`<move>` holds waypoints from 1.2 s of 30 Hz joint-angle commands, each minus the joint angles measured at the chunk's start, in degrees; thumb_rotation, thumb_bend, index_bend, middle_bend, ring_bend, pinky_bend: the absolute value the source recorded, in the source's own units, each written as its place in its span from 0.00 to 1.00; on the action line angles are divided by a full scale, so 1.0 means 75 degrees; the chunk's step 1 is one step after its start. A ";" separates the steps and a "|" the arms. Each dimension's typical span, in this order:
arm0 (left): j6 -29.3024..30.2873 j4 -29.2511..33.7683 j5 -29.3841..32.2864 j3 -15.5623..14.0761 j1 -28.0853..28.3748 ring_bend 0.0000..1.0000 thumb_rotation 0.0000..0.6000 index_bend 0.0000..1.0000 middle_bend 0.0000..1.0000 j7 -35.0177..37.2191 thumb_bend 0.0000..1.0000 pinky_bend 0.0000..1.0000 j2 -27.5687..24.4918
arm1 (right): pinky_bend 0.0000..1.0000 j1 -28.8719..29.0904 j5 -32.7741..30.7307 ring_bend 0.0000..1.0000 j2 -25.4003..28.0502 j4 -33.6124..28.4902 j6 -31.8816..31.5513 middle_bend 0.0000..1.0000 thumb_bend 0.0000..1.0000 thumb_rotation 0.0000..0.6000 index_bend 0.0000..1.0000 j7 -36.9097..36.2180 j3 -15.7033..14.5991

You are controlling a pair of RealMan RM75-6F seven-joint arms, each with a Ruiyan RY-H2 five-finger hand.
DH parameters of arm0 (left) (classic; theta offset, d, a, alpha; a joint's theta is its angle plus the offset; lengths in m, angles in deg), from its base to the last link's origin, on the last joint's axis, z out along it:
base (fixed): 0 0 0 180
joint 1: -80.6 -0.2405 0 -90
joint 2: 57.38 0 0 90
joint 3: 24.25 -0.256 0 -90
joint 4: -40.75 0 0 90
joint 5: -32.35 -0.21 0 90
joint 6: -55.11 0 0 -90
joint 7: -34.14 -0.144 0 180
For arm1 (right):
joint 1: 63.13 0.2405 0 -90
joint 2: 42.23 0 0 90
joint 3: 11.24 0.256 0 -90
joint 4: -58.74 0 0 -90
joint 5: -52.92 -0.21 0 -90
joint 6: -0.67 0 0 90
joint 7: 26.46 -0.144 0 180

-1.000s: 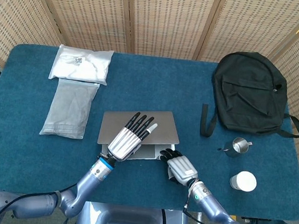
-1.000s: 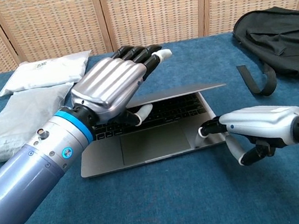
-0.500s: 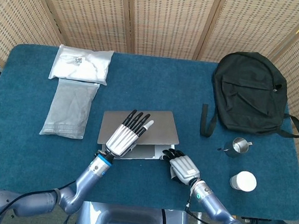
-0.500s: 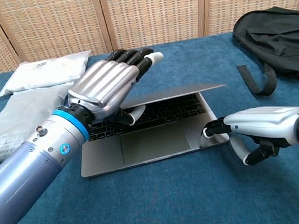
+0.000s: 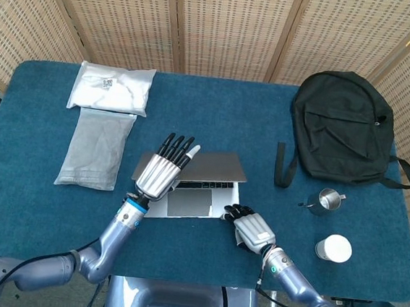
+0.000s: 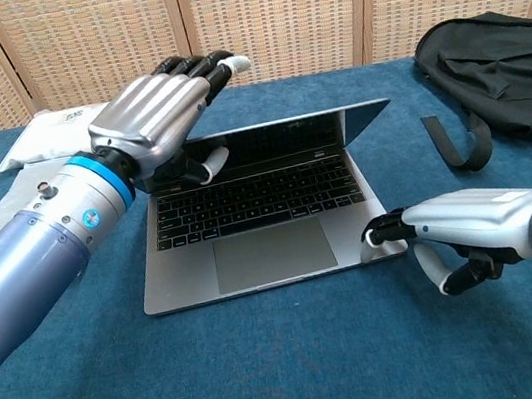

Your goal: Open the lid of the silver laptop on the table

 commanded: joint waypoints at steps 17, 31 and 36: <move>-0.0340 -0.0032 0.1092 0.0911 0.0590 0.00 1.00 0.00 0.00 -0.0617 0.44 0.00 -0.0743 | 0.12 0.0087 0.0121 0.05 0.0046 0.0016 -0.0018 0.12 0.98 1.00 0.19 0.0051 -0.0155; -0.0604 -0.1002 0.1650 0.1150 0.1147 0.00 1.00 0.00 0.00 0.0012 0.37 0.00 -0.0660 | 0.12 0.0199 -0.0089 0.05 0.0052 0.0134 0.0058 0.12 0.98 1.00 0.19 0.0096 -0.0157; -0.0696 -0.1262 0.1932 0.1357 0.1319 0.00 1.00 0.00 0.00 0.0143 0.37 0.00 -0.0733 | 0.12 0.0215 -0.0115 0.05 0.0021 0.0233 0.0094 0.12 0.98 1.00 0.19 0.0046 -0.0172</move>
